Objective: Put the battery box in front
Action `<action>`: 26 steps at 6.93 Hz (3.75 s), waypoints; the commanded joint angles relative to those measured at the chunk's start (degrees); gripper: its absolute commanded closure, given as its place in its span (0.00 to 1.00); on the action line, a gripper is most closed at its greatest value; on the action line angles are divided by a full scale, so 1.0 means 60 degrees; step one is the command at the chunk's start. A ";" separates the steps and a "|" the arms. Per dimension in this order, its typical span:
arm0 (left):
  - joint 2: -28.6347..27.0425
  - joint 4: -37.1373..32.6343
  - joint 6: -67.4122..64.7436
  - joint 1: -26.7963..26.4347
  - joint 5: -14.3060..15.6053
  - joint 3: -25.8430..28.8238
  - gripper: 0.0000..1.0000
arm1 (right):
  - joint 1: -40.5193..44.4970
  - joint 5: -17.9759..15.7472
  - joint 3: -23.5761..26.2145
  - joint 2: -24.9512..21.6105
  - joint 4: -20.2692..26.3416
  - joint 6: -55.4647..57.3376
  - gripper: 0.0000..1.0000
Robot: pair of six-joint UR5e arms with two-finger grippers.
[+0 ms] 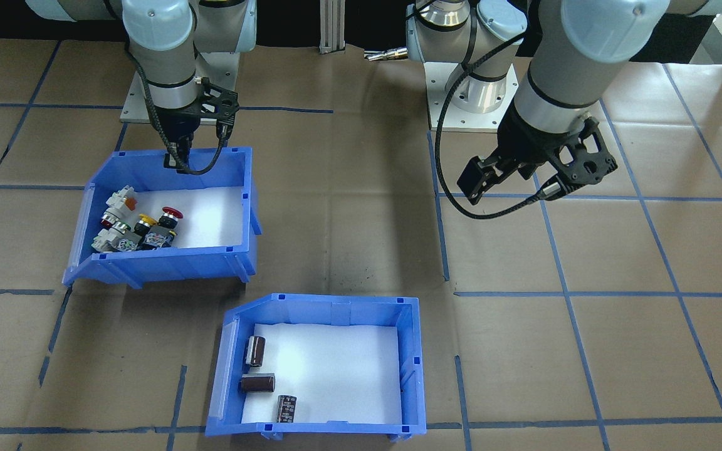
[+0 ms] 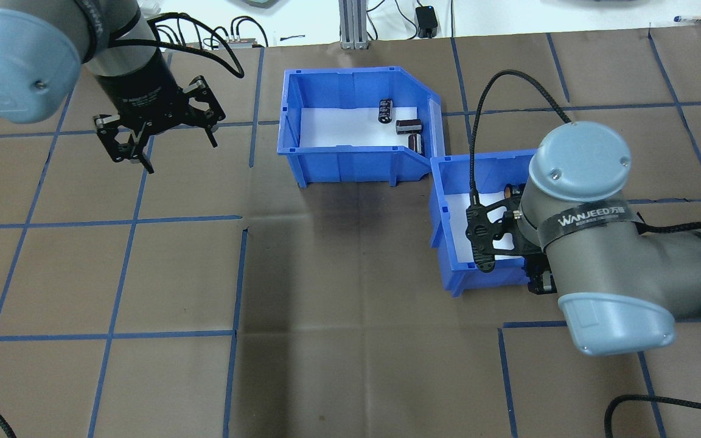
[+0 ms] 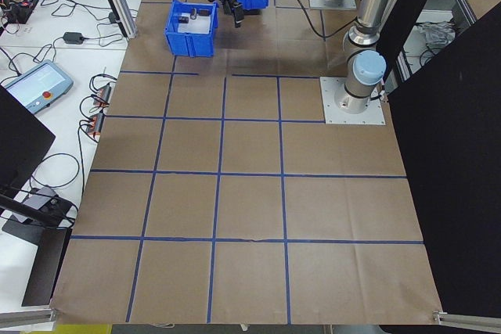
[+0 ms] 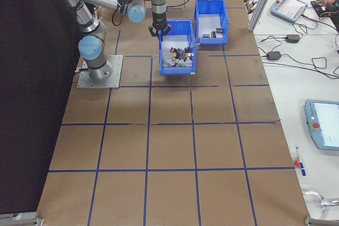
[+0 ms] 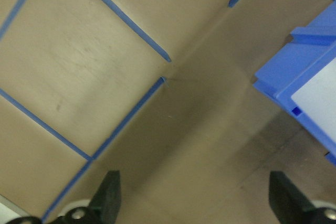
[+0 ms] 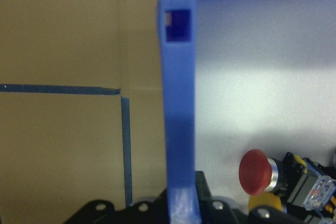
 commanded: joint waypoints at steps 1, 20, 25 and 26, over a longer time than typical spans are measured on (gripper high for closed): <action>0.1167 -0.0230 0.3673 0.0116 0.0228 -0.0895 0.00 | 0.1546 -0.0012 -0.0023 0.0283 -0.0140 0.1908 1.00; 0.2198 0.0810 0.4288 0.0088 0.0049 -0.2029 0.00 | 0.1546 0.1131 -0.3303 0.1619 0.2363 0.5021 0.00; 0.2213 0.0766 0.4303 0.0088 0.0110 -0.2029 0.00 | -0.1374 0.1219 -0.4941 0.1441 0.2523 1.0834 0.00; 0.2198 0.0810 0.4303 0.0088 0.0096 -0.2043 0.00 | -0.1464 0.1233 -0.5323 0.1674 0.3323 1.2186 0.00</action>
